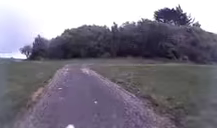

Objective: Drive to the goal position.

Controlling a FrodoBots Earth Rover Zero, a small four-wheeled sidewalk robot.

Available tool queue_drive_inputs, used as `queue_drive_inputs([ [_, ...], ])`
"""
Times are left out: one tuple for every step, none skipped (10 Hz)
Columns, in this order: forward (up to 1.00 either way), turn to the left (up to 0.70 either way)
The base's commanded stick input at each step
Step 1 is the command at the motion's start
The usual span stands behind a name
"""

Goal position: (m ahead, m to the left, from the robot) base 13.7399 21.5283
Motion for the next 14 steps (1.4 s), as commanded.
queue_drive_inputs([
  [0.85, 0.32],
  [0.85, 0.18],
  [0.85, 0.03],
  [0.85, 0.00],
  [0.85, 0.00],
  [0.85, 0.00],
  [0.85, 0.00],
  [0.85, 0.00],
  [0.85, 0.00],
  [0.85, 0.00],
  [0.85, 0.00],
  [0.85, 0.00],
  [0.85, 0.00],
  [0.85, 0.00],
])
